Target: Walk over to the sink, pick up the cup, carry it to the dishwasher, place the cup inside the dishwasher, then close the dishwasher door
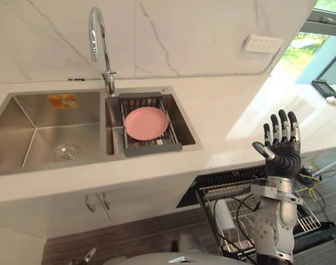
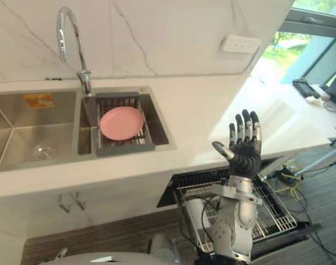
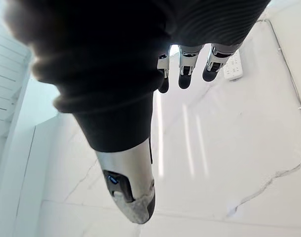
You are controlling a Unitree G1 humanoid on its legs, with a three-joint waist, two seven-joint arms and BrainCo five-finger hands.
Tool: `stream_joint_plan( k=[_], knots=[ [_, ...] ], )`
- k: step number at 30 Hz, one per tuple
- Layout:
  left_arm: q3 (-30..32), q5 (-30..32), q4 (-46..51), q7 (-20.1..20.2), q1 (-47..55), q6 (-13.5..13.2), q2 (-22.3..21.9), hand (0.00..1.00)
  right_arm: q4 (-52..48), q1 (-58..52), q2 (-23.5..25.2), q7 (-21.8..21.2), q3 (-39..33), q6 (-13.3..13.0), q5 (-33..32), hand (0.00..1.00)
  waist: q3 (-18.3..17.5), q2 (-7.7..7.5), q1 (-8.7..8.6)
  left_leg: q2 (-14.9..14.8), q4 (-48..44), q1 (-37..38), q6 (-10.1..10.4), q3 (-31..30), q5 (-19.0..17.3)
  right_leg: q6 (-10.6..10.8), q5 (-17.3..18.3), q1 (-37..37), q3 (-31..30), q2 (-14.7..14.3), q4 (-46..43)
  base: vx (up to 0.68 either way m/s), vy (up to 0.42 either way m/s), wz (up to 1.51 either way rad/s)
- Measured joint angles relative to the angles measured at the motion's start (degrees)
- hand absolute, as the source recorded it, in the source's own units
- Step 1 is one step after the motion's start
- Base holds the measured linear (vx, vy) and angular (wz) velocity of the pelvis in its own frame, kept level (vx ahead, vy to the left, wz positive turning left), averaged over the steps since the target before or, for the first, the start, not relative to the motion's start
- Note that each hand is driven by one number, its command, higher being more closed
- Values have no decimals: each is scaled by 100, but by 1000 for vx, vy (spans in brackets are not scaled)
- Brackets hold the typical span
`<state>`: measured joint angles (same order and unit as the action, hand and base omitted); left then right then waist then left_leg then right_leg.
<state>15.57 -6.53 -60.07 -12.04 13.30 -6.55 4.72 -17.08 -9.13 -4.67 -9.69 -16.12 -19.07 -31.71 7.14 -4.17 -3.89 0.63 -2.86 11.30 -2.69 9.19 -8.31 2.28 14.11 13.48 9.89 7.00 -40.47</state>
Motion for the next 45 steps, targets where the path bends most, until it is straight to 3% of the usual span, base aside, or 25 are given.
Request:
stream_joint_plan(
  k=[2, 3, 4, 6, 7, 8, 16, 24, 28, 34, 37, 45],
  knots=[
    [-34, 70, 23, -1, -18, 2, 13, 0, 0, -9, -15, -8, -9, -2, -23, 0, 2, -1, -8, -58, -30, 122, 97, -73, -92, 3, -177, 82, -5, -112, 824, 405, -94, 31],
    [-99, 117, 36, -18, 27, 15, 115, 0, -4, -52, -18, -22, -11, -14, -61, 0, -39, -138, -30, 25, -244, 192, 292, -171, -292, -136, -1287, -37, -73, -125, 1791, 465, -143, 25],
    [-88, 119, -7, -22, -1, 50, 106, 0, 23, -22, -93, -26, -43, -20, -60, 0, -19, -114, 13, -31, -426, 268, 342, -243, -507, -205, -1193, -198, -66, -168, 1883, 437, -135, 11],
    [-108, 131, -1, -34, -11, 99, -63, 0, 5, 29, -158, -24, -50, -24, -62, 0, -6, 217, 36, -321, -717, 247, 446, -305, -582, -288, -1230, -562, 20, -398, 2259, 349, -132, -6],
    [-106, 161, 2, -33, -12, 105, -118, 0, 6, 57, -224, -25, -62, -31, -66, 0, -22, 294, 36, -348, -754, 252, 439, -348, -579, -286, -1232, -694, 37, -460, 2473, 244, -115, 0],
    [-196, 452, 47, -144, -15, 6, -66, 0, 257, 373, -264, -19, -194, 67, -52, 0, 157, 274, 175, -316, -279, 293, 372, -535, -651, -198, -2568, -1361, -245, -743, 4510, 118, -38, 1],
    [-171, 509, 62, -157, -23, -34, -63, 0, 254, 374, -263, -19, -170, 67, -59, 0, 134, 243, 229, -341, -264, 295, 383, -475, -657, -186, -2552, -1375, -184, -718, 4555, -14, 48, 2],
    [-166, 817, 96, -389, -253, -299, -38, 0, 226, 566, -343, -232, 327, 159, 194, 0, 90, 315, 330, -546, -310, 4, 591, 1, -655, -226, -2494, -1109, -29, -733, 4558, -19, 0, 2],
    [-168, 1073, 96, -455, -287, -429, -25, 0, 229, 658, -608, -63, 832, 209, 1765, 0, 62, 415, 373, -674, -337, 74, 649, 178, -616, -262, -2434, -1140, 26, -811, 4560, 76, 26, 4],
    [-165, 1135, 90, -494, -258, -361, -18, 0, 223, 947, -1031, 524, 1323, 204, 4037, 0, 41, 438, 369, -720, -441, 71, 675, 351, -596, -260, -2322, -1216, 93, -802, 4563, 50, 53, 3],
    [-166, 1198, 88, -493, -233, -330, -18, 0, 153, 1199, -1257, 609, 1597, 207, 5030, 0, -10, 412, 395, -703, -413, 41, 659, 328, -523, -296, -2309, -1213, 204, -776, 4562, 41, 45, 14],
    [-146, 1359, 87, -472, -63, -215, -23, 0, 11, 1803, -1616, 472, 2278, 431, 6261, 0, -181, 352, 498, -669, -400, -72, 657, 166, -379, -270, -2333, -1179, 359, -713, 4563, 26, 37, 11]
  ],
)
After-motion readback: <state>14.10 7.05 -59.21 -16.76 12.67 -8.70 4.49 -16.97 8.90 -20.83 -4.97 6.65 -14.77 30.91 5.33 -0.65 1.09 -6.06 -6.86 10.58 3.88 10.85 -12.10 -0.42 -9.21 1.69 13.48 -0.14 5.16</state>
